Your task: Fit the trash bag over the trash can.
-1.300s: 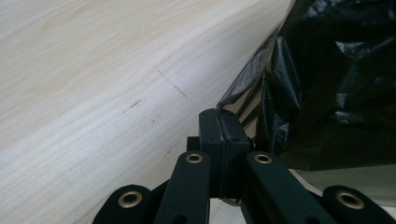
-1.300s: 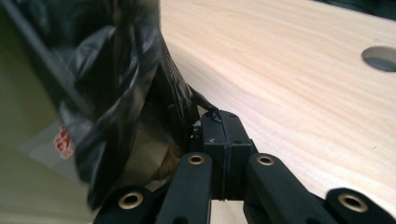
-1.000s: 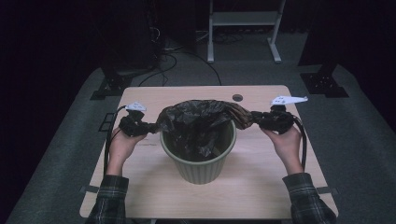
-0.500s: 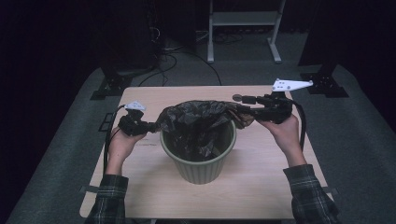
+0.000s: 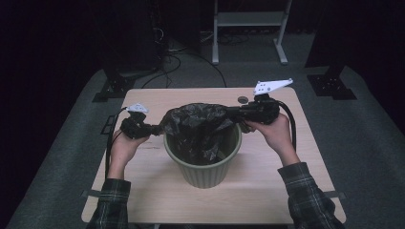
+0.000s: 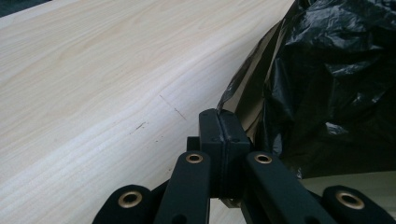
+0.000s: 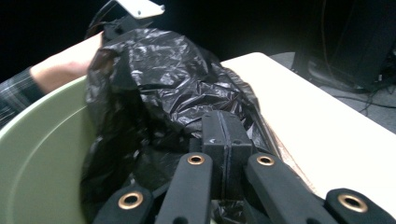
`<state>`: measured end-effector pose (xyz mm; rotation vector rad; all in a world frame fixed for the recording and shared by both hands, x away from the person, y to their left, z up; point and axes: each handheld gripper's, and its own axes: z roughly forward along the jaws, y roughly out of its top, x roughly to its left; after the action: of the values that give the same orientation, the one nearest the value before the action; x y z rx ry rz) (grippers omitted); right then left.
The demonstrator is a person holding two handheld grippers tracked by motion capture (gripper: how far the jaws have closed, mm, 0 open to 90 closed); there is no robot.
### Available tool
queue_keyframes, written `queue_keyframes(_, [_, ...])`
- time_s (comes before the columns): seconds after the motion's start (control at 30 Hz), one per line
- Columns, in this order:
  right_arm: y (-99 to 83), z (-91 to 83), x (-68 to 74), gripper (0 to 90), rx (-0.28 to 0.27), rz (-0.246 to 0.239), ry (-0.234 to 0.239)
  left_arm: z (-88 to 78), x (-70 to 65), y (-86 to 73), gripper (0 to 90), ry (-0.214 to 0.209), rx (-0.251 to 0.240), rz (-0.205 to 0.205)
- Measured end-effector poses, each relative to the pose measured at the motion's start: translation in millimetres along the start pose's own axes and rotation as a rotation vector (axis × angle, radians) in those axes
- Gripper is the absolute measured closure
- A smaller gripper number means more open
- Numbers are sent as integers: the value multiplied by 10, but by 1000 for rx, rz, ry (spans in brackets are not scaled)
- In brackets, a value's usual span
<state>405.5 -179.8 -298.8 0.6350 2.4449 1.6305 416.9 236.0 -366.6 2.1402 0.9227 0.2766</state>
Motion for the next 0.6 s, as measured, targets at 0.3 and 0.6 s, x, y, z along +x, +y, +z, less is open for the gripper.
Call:
queue_keyframes(0.3, [-71, -197, 358, 900, -19, -52, 55, -180, -83, -10, 897, -6, -31, 4])
queue_keyframes(0.6, [-292, -350, 736, 900, 7, -78, 118, -404, -228, -64, 897, -4, -49, 29])
